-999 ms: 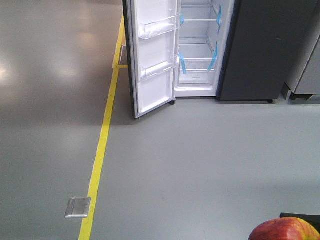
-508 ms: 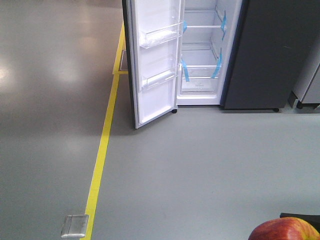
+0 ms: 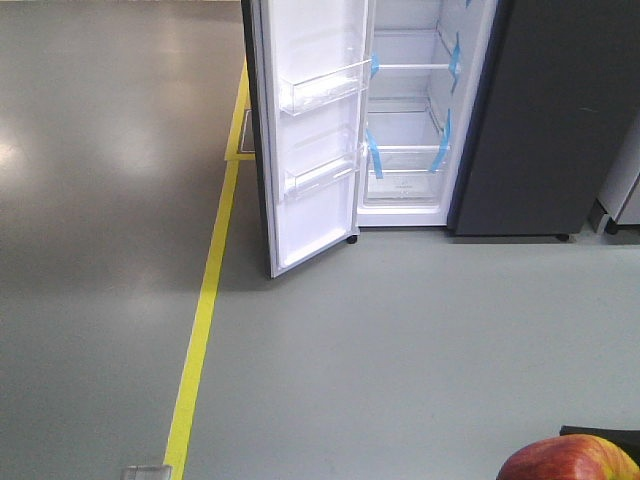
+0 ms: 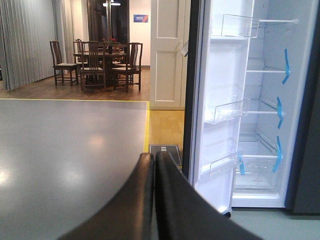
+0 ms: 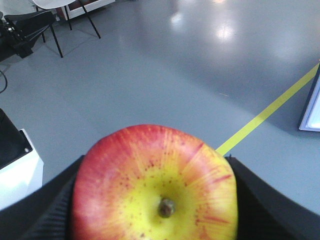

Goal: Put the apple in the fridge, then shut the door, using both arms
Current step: 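Continue driving up to the open refrigerator door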

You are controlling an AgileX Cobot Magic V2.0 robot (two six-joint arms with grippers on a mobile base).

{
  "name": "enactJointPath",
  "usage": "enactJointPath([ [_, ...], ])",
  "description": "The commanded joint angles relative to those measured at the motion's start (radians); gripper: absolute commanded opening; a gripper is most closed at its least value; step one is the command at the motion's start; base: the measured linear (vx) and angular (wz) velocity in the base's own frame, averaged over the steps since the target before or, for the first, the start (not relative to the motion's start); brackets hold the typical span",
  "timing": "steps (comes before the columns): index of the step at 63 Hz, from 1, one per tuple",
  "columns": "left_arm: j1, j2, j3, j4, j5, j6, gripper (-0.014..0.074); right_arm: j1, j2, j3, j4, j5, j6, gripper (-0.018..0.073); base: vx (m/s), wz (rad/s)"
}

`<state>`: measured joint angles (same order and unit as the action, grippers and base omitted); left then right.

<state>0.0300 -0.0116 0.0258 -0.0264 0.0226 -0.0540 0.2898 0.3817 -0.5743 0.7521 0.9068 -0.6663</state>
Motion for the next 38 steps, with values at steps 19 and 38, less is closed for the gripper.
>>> enactJointPath([
  [19, -0.007, -0.015, 0.021, -0.002, -0.073, -0.006, -0.0006, 0.001, 0.009, -0.027, 0.047, -0.054, -0.005, 0.0363, 0.18, 0.00],
  [38, -0.007, -0.015, 0.021, -0.002, -0.073, -0.006, -0.0006, 0.001, 0.009, -0.027, 0.047, -0.054, -0.005, 0.0363, 0.20, 0.02],
])
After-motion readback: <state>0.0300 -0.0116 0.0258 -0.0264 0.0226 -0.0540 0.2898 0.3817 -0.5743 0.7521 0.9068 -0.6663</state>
